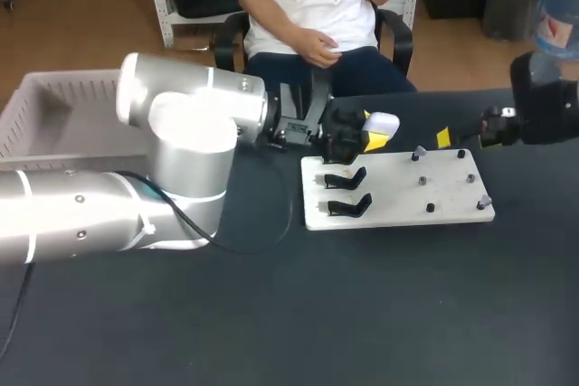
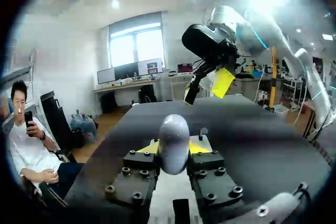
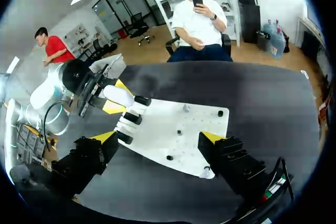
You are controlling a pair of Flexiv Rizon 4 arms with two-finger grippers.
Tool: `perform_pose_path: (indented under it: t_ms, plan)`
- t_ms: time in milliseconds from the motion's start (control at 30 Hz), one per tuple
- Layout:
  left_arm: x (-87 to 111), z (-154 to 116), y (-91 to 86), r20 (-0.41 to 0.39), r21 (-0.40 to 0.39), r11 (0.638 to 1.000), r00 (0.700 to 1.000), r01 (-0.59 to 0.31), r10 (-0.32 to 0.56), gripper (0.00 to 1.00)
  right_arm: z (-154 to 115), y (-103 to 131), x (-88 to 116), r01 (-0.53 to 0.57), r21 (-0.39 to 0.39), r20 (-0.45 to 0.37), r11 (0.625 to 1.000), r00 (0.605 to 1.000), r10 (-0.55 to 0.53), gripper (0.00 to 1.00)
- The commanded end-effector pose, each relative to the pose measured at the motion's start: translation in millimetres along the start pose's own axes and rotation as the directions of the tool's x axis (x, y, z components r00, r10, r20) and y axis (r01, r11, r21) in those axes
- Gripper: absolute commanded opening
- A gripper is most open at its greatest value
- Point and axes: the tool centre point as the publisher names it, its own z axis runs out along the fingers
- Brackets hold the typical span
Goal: Pick up each earbud case from the left stands, insert the matching earbuds, close the lid, and place the case in the box.
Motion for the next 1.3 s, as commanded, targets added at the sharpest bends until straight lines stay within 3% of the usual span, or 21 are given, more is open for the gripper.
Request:
perform_pose_path:
  t_ms: [33,367,1300]
  plan:
    - [-1.2,14,7.6,-0.009,0.023,1.0,1.0,-0.002,0.002,0.0,9,4,-2,0.002,-0.059,-0.011,0.998,1.0,-0.003,1.0]
    - [-8.2,27,-3.3,-0.003,0.049,0.999,1.0,-0.021,0.021,0.0,23,20,-3,0.021,-0.103,-0.035,0.994,0.999,-0.025,1.0]
    - [-23.8,14,-34.7,0.055,0.094,0.993,0.996,-0.071,0.066,0.0,26,14,-17,0.018,-0.072,-0.027,0.997,0.999,-0.02,1.0]
